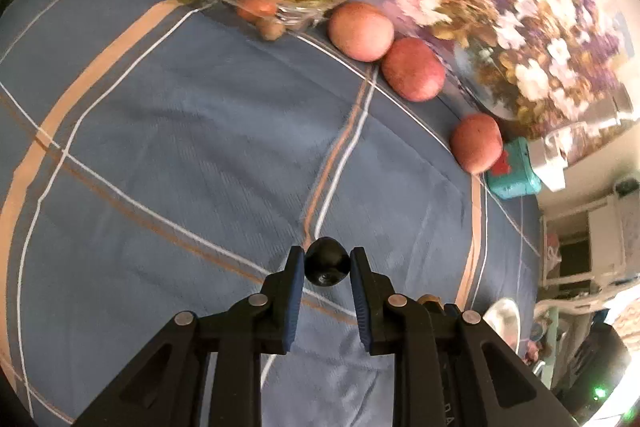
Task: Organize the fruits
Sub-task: 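Carry both fruits over the steel plate and open both tools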
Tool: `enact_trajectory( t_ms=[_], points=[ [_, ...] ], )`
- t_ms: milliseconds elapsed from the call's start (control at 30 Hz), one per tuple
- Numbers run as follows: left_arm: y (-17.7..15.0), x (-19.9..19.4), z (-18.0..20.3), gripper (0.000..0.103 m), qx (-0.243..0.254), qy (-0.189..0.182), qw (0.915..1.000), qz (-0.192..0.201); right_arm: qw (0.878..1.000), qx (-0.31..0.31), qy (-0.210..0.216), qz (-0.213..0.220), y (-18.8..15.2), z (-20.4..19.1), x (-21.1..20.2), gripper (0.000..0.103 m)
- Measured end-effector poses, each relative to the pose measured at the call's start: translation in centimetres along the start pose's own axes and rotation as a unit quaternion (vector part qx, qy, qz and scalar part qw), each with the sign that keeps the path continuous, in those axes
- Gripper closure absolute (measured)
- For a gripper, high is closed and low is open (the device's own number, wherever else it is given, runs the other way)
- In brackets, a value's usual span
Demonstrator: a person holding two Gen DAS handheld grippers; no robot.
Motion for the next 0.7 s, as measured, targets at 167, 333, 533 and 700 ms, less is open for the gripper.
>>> enact_trajectory(
  t_ms=[167, 333, 533, 700],
  points=[
    [-2.1, -0.6, 1.5, 0.078, 0.023, 0.002, 0.9997, -0.006, 1.000, 0.011, 0.000, -0.008, -1.2, 1.3, -1.4, 0.079],
    [-3.9, -1.5, 3.1, 0.078, 0.046, 0.000, 0.9989, -0.009, 0.999, 0.039, 0.004, -0.013, -2.5, 3.6, -3.1, 0.079],
    [-6.8, -1.5, 7.0, 0.078, 0.093, -0.019, 0.9952, -0.024, 0.996, 0.090, 0.009, 0.009, -3.1, 7.6, -5.9, 0.079],
    [-10.7, 0.4, 11.3, 0.078, 0.167, -0.030, 0.9836, -0.062, 0.990, 0.135, -0.043, 0.016, -3.9, 13.2, -7.0, 0.079]
  ],
)
Point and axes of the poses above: each gripper's, at about its wrist camera, not at the fingertips, and x roughly the way its jaws point, z to its right, y to its top, the point moved 5 cm from there along x, roughly the way its jaws point, and after that the axes turned 9 degrees about -y, right-handed, at the moved point
